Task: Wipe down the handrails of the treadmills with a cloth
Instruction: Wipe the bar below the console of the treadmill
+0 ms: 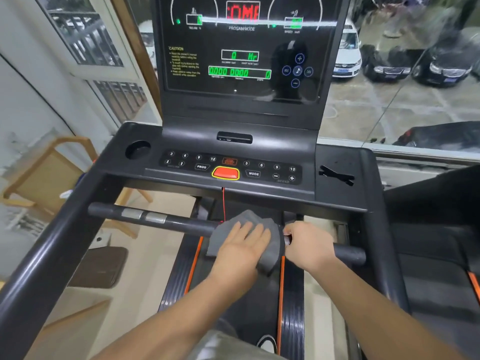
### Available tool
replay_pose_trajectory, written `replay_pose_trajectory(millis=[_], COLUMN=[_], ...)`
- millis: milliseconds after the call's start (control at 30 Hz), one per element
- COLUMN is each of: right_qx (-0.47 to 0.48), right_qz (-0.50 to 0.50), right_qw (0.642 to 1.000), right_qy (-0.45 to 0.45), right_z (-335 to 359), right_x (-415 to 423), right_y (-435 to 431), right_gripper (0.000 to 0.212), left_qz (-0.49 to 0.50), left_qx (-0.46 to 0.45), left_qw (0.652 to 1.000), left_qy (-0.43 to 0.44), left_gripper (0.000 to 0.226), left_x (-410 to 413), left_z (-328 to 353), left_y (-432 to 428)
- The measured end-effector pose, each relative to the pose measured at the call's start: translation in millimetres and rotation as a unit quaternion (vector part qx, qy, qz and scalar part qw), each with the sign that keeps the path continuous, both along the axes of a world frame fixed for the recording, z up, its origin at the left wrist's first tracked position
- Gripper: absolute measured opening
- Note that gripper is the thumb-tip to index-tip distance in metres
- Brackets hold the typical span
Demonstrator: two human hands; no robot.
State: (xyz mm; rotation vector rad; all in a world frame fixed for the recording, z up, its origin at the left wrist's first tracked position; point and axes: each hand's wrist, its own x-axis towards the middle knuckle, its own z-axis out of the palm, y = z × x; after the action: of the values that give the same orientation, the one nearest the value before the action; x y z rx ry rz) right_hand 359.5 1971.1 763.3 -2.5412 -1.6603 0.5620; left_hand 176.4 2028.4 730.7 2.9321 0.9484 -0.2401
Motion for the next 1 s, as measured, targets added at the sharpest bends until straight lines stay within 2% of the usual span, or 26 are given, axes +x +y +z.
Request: replay_pose_trajectory(millis=[100, 200, 267, 333, 400, 500, 567, 633, 667, 733, 867, 933, 1000], right_qx=[-0.011, -0.032, -0.059, -0.091, -0.117, -0.121, -0.106, -0.087, -0.08, -0.087, -0.081, -0.085, -0.097], right_qz=[-0.005, -0.02, -0.023, -0.024, -0.031, -0.03, -0.024, -0.026, -0.026, -0.023, -0.023, -0.02, -0.017], right_qw=[1.0, 0.999, 0.998, 0.995, 0.992, 0.992, 0.994, 0.996, 0.996, 0.995, 0.996, 0.995, 0.995], right_qy=[0.012, 0.015, 0.019, 0.035, 0.042, 0.023, -0.003, -0.022, -0.028, -0.036, -0.041, -0.037, -0.021], right_z=[1, 4, 4, 7, 10, 11, 12, 11, 10, 10, 10, 11, 12], right_x=[4, 7, 7, 6, 6, 4, 2, 1, 1, 2, 5, 3, 2], right_y=[2, 4, 6, 9, 13, 15, 13, 12, 12, 13, 15, 14, 14], right_gripper=[0.01, 0.001, 0.009, 0.025, 0.038, 0.036, 0.03, 0.017, 0.009, 0.011, 0.011, 0.014, 0.03], left_qz=[-0.035, -0.03, -0.012, 0.026, 0.076, 0.124, 0.135, 0.101, 0.067, 0.012, -0.027, 0.01, 0.101], left_qx=[-0.003, -0.012, -0.051, -0.089, -0.157, -0.197, -0.13, -0.075, -0.063, -0.033, -0.034, -0.059, -0.13], left_qw=[0.999, 0.999, 0.998, 0.996, 0.984, 0.97, 0.982, 0.99, 0.993, 0.997, 0.997, 0.997, 0.986], left_qy=[-0.009, 0.003, 0.02, 0.017, 0.045, 0.066, 0.01, -0.061, -0.076, -0.07, -0.06, -0.039, 0.003], left_gripper=[0.101, 0.098, 0.077, 0.046, 0.031, 0.028, 0.026, 0.047, 0.062, 0.077, 0.065, 0.051, 0.032], left_x=[-18, -9, 11, 35, 54, 72, 63, 34, 19, -5, 5, 29, 56], left_z=[-8, -5, 5, 13, 21, 23, 16, 5, -3, -21, -14, 6, 23], left_y=[-4, 15, 31, 50, 70, 75, 50, 11, -8, -27, -5, 21, 46])
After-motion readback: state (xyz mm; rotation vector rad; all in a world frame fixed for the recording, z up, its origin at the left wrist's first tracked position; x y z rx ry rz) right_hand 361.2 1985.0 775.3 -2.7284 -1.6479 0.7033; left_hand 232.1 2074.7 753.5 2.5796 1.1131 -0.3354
